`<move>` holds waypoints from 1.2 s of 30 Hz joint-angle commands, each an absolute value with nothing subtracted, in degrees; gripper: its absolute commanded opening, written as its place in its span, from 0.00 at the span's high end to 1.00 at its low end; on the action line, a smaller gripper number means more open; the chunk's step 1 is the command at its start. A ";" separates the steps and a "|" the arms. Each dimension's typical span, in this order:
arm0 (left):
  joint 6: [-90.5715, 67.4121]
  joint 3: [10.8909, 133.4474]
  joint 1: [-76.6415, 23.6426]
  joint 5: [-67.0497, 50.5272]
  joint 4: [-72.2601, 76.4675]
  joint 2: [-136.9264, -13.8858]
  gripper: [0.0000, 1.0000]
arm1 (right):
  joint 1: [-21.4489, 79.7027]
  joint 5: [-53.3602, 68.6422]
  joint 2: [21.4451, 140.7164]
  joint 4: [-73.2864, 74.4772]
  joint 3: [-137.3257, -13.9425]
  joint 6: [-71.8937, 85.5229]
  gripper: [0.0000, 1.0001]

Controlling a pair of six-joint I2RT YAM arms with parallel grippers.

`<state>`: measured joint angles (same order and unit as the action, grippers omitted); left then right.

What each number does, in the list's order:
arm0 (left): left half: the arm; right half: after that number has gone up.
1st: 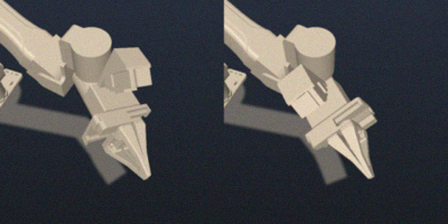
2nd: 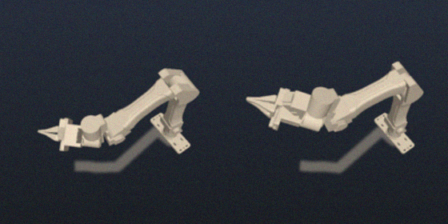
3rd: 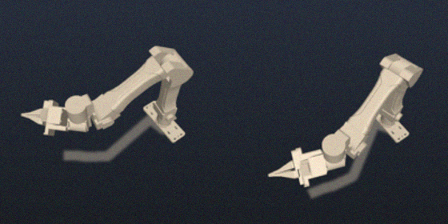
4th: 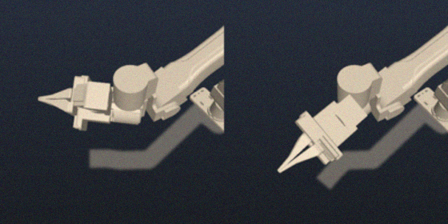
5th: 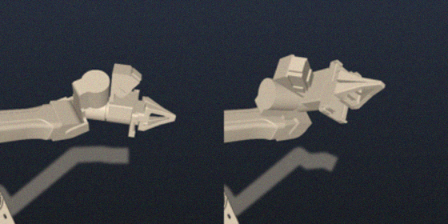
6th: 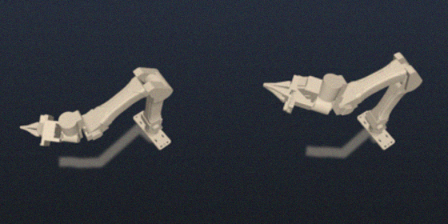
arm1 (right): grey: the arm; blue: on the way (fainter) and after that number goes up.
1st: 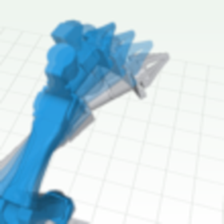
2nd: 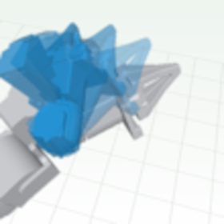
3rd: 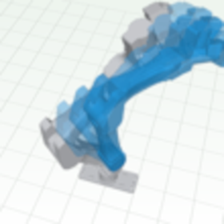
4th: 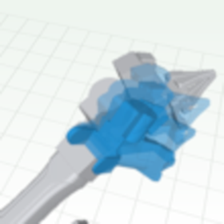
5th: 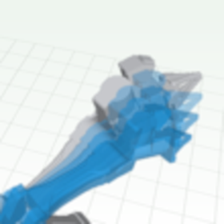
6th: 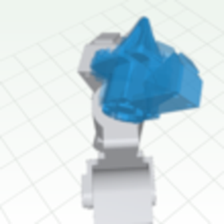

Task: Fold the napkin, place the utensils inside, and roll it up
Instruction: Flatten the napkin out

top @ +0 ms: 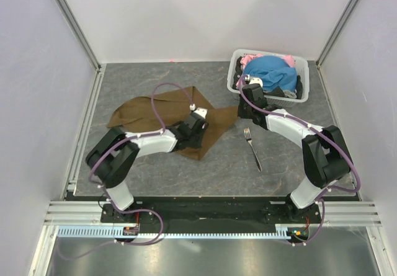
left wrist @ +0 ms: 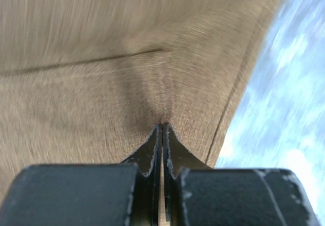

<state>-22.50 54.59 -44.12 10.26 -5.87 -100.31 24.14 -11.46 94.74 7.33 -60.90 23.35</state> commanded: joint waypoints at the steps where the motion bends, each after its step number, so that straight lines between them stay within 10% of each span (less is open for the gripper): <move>1: -26.45 45.03 -44.38 11.07 -8.52 -88.26 0.98 | 23.82 -11.43 93.78 6.06 -61.26 24.17 1.00; 9: -31.55 35.69 -44.38 11.95 -15.91 -74.01 0.95 | 23.91 -9.67 93.60 6.06 -58.71 24.52 1.00; 13: -29.89 37.26 -44.38 11.25 -15.73 -72.07 0.60 | 23.82 -8.00 93.60 5.01 -56.96 25.22 1.00; 16: -27.95 41.74 -44.47 10.64 -15.38 -74.43 0.54 | 23.91 -7.21 93.87 4.48 -56.60 25.58 1.00; 36: -21.45 53.61 -50.54 17.58 -17.23 -92.37 0.55 | 23.91 -5.36 94.66 2.99 -55.90 25.84 1.00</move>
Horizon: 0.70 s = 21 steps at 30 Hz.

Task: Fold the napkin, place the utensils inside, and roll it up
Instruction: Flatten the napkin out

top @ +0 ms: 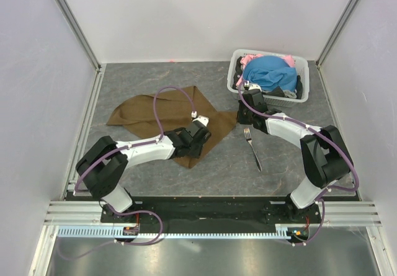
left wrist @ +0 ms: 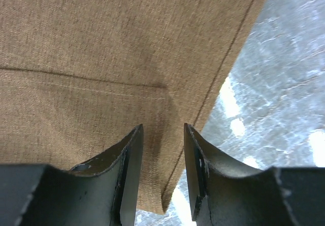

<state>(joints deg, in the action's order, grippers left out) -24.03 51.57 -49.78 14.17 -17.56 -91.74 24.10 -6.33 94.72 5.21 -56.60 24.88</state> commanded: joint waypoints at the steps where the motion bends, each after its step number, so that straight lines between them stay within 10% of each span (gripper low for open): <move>1: -21.27 53.44 -50.71 18.01 -16.97 -93.33 0.55 | 23.82 -4.93 94.83 2.90 -55.90 25.84 1.00; 21: -19.95 53.96 -50.80 20.48 -10.55 -97.03 0.60 | 23.91 -3.69 95.10 2.64 -55.90 25.93 1.00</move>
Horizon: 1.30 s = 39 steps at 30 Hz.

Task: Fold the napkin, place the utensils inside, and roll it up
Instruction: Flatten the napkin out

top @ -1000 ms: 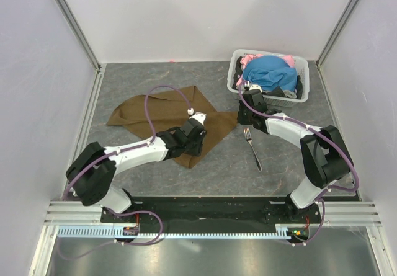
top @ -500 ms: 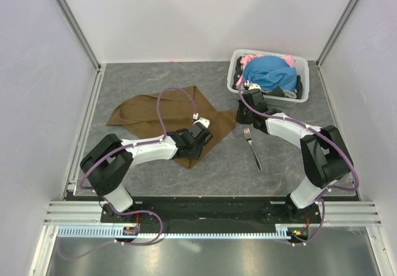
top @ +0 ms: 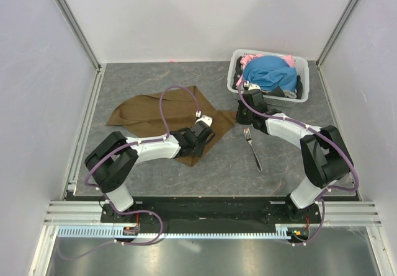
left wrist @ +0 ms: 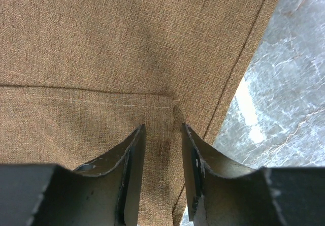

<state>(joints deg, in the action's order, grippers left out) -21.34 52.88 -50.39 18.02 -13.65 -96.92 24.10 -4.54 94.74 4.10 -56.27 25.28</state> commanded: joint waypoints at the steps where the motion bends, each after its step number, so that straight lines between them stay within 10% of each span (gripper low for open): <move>1: -20.13 53.88 -50.71 20.74 -10.20 -96.94 0.60 | 23.82 -3.69 95.18 2.64 -55.90 25.75 1.00; 22: -21.00 55.89 -50.80 21.44 -8.43 -101.07 0.64 | 23.82 -2.90 95.80 2.73 -56.16 25.66 1.00; 39: -24.96 53.27 -50.71 21.36 -11.16 -94.23 0.92 | 23.91 -4.74 94.48 3.78 -55.81 25.23 1.00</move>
<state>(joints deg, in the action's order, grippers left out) -22.50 54.54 -50.39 21.47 -10.68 -99.24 24.10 -3.33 95.64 3.92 -56.16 25.28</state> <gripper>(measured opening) 0.090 0.014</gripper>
